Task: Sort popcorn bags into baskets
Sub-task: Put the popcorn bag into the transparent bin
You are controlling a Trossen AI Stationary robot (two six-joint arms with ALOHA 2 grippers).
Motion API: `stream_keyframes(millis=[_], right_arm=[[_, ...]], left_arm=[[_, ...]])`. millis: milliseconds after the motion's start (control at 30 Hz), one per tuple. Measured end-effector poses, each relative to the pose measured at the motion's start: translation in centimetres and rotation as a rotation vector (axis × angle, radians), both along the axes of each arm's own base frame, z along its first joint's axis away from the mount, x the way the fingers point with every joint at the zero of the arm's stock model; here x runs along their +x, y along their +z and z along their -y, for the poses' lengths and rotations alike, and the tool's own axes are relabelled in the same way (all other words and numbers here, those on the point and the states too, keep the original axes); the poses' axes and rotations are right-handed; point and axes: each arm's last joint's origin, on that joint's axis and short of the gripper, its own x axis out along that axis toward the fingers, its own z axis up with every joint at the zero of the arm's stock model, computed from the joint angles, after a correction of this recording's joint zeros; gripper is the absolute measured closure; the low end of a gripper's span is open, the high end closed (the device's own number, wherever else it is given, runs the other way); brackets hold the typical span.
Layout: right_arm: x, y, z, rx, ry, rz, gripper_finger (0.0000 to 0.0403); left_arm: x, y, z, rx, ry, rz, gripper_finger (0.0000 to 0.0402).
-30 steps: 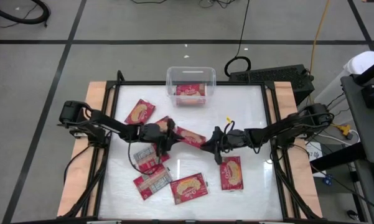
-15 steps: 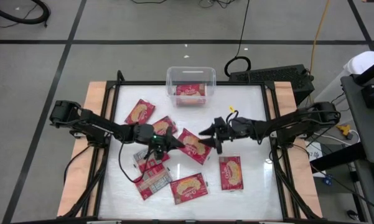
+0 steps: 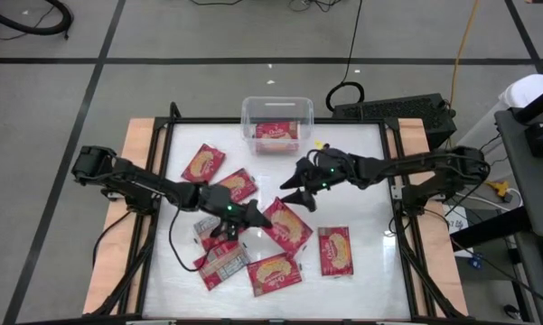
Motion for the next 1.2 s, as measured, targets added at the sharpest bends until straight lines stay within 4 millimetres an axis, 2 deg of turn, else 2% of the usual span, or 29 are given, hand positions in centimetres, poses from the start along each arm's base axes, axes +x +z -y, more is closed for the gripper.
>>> stream_keyframes(millis=[167,367,600,767,933,1200], right_arm=[[0.3,0.8,0.5,-0.008,0.068,0.027,0.0129],[1.2,1.8,0.5,0.015,0.122,0.016,0.0128],[4.2,0.0,-0.6,0.013,0.211,-0.086,0.0128],[5.7,-1.1,-1.0,0.063,0.341,-0.097,0.014],[6.1,-2.4,-1.0,0.076,0.379,-0.133,0.0206],[5.6,-1.7,0.0,0.043,0.435,-0.081,0.0362]], left_arm=[[0.0,0.2,0.7,0.034,-0.032,-0.026,0.0383],[0.1,0.2,0.6,0.065,-0.041,-0.013,0.0355],[0.1,-0.1,0.8,0.044,-0.037,-0.033,0.0383],[0.0,-0.4,0.7,0.05,-0.021,-0.072,0.0378],[0.0,-0.4,0.6,0.062,-0.001,-0.069,0.0353],[0.1,-0.5,0.5,-0.051,0.17,-0.106,0.0358]])
